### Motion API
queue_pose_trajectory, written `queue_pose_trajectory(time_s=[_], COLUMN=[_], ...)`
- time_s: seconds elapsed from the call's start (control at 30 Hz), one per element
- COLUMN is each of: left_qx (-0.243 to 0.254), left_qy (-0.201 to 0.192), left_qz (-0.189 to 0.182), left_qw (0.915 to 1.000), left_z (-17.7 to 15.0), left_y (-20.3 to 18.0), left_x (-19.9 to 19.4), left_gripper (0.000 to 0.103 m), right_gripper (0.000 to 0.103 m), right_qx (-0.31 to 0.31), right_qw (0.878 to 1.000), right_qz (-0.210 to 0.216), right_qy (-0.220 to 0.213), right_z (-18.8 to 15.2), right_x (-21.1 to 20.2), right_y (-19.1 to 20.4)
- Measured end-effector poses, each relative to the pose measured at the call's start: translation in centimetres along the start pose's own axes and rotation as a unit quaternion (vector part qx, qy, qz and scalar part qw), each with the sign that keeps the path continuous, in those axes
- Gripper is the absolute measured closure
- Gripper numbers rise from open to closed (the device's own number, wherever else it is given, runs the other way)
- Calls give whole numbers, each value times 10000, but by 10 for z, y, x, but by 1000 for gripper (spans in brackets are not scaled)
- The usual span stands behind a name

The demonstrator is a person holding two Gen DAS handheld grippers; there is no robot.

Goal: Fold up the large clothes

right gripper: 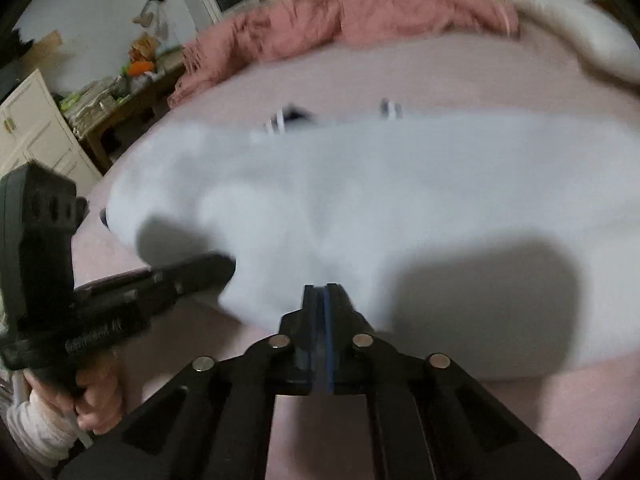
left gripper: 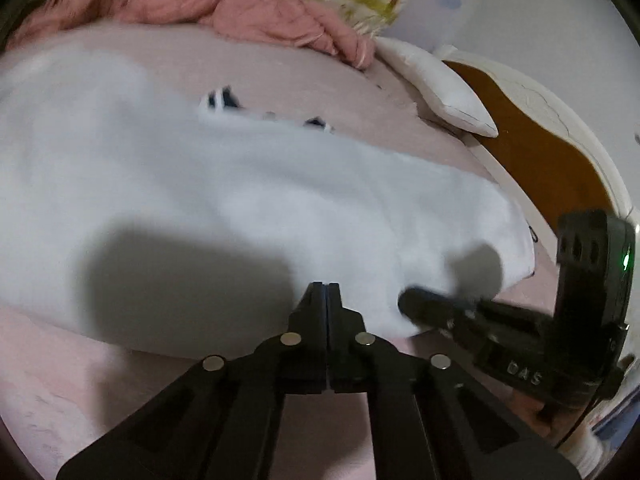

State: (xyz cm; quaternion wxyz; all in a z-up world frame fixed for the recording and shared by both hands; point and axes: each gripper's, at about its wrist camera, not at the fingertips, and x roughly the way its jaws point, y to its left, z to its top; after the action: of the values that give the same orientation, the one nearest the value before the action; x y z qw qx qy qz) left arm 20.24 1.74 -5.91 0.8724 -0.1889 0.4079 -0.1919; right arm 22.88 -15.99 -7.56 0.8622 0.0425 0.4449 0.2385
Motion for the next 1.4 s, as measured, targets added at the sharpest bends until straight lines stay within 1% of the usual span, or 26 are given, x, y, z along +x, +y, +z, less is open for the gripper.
queue_pose_trajectory(time_s=[0.03,0.1,0.13,0.23,0.3,0.37,0.43,0.5,0.53,0.6,0.67,0.7,0.73,0.77,0.83,0.93,1.03,1.1,1.17,1.27,1.3,1.37,1.4], left_qx=[-59,-133,-115,-10,24,64,46,-37,-104,-225,-298,-307,-303,-293,-289,-338,-356,-343,-297,-161,-135,-58,-5], left_qy=[16,123,107,-50,-88,-132,-144,-143,-150,-154,-142,-140,-145,-155,-173,-178,-174,-169,-174,-254,-255,-271,-288], left_qz=[-75,-106,-89,4,53,96,79,27,10,-63,-106,-116,-115,-102,-61,-72,-79,-59,-22,9,17,49,83], left_qw=[10000,9998,9998,10000,9999,9998,9999,9999,9998,9996,9994,9994,9994,9994,9994,9992,9992,9993,9994,9995,9996,9996,9996], left_z=[0,-2,-4,-6,-7,-9,-9,-9,-9,-10,-9,-10,-10,-10,-11,-12,-13,-14,-14,-15,-15,-16,-17], left_y=[2,2,2,-3,-3,-3,-1,3,6,11,13,14,13,13,13,15,17,16,15,11,10,7,6], left_x=[-1,0,-1,-2,-3,-6,-6,-5,-6,-5,-4,-4,-5,-5,-5,-6,-6,-6,-6,-9,-9,-10,-11], left_gripper=[100,100,100,100,100,100,100,100,100,100,100,100,100,100,100,100,100,100,100,100,100,99,98], right_gripper=[99,100,100,100,100,100,100,100,100,103,103,103,103,103,103,103,103,103,103,103,102,98,91], right_qx=[226,355,353,10,-116,-12,294,610,633,485,489,499,523,637,872,1008,1056,968,811,603,604,752,868], right_qw=[9996,9991,9992,9993,9989,9993,9992,9969,9966,9970,9958,9947,9915,9893,9864,9835,9831,9864,9897,9902,9899,9862,9834], right_qz=[173,178,118,-377,-398,-342,-217,-184,-260,-458,-686,-838,-1153,-1262,-1339,-1442,-1429,-1290,-1176,-1240,-1251,-1358,-1427], right_qy=[46,177,167,-77,-203,-124,175,456,458,383,350,311,313,346,376,430,438,323,113,-207,-288,-582,-708], right_z=[-3,-7,-9,-6,8,21,32,41,44,53,62,67,75,83,97,123,132,123,106,66,59,32,23], right_x=[-4,-8,-12,-23,-27,-25,-15,6,14,23,30,33,42,52,66,83,84,64,41,-6,-17,-53,-67], right_y=[-6,-8,-6,14,25,26,21,17,16,20,19,17,13,8,-4,-14,-17,-10,-1,4,3,-8,-16])
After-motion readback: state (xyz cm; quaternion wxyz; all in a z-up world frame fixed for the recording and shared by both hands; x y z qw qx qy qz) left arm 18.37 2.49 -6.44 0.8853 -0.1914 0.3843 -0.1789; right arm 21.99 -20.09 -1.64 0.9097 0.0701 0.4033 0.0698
